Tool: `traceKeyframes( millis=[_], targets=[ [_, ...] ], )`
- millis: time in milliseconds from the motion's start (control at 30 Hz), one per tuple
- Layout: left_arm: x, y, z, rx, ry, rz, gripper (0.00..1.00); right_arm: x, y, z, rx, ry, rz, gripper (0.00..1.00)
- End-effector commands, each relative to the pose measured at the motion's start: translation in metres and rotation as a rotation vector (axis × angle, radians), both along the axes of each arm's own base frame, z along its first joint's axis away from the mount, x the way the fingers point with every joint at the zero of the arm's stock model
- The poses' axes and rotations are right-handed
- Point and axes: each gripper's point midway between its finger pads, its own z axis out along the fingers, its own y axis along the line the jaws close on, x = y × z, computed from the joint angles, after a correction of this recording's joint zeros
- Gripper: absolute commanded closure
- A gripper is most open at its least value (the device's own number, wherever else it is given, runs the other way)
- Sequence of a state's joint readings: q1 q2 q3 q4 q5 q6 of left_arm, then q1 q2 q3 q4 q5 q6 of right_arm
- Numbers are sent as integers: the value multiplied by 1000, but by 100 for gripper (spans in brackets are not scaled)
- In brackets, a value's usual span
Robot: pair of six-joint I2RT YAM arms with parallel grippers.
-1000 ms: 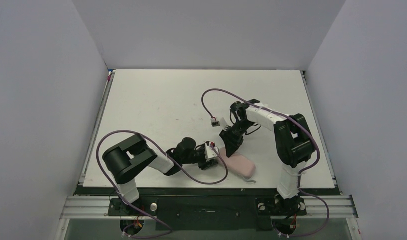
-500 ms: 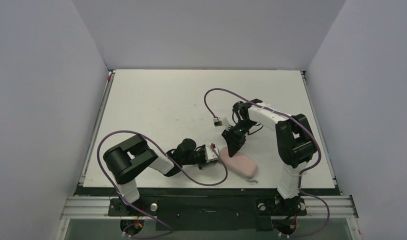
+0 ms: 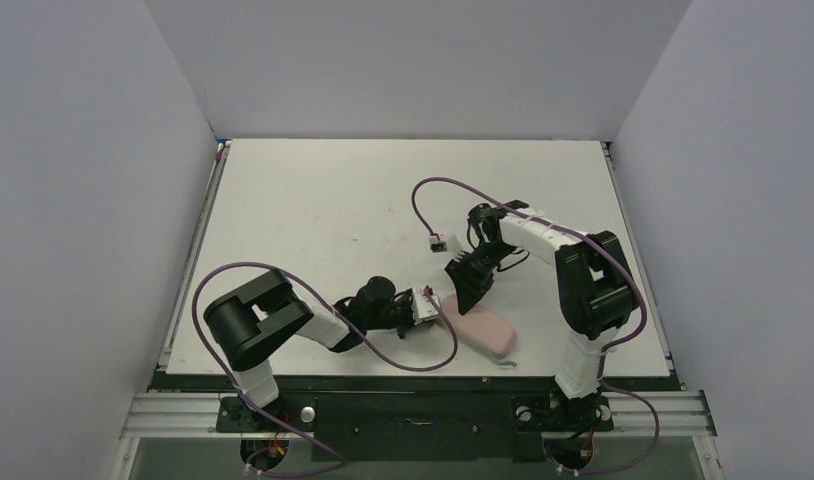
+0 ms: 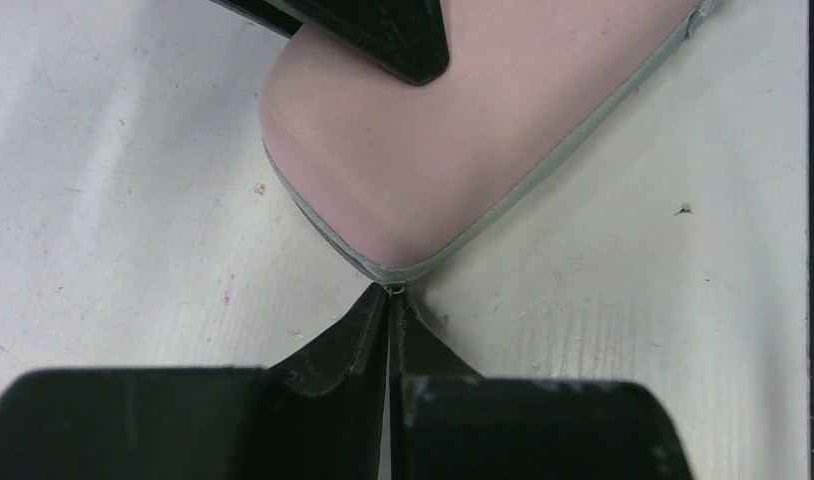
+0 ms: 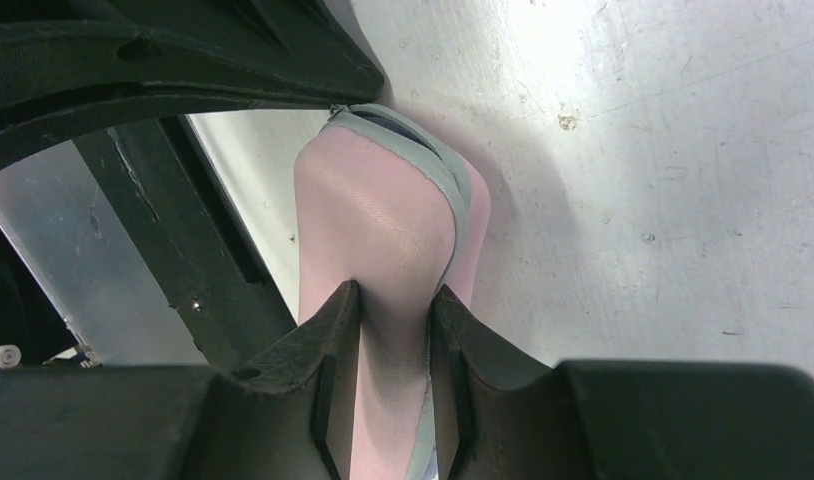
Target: Open the umbrella
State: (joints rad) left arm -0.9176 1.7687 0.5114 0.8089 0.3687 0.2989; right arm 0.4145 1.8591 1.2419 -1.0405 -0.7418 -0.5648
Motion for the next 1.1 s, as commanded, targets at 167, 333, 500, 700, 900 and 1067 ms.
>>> traceKeyframes(
  millis=[167, 333, 500, 700, 900, 1067],
  targets=[
    [-49, 9, -21, 109, 100, -57, 100, 61, -11, -18, -81, -258, -162, 100],
    [-51, 0, -22, 113, 144, -42, 100, 80, -4, -16, -70, -285, -320, 100],
    [-44, -13, -21, 90, 137, -41, 100, 101, 11, -15, -20, -304, -503, 100],
    [-44, -21, -15, 67, 100, -90, 100, 129, 18, -5, 15, -354, -635, 100],
    [-33, -14, -5, 60, 84, -51, 80, 129, 35, 19, 105, -313, -533, 88],
    [-8, 4, 24, -4, 154, 65, 44, 103, 38, 39, 139, -226, -434, 41]
  ],
)
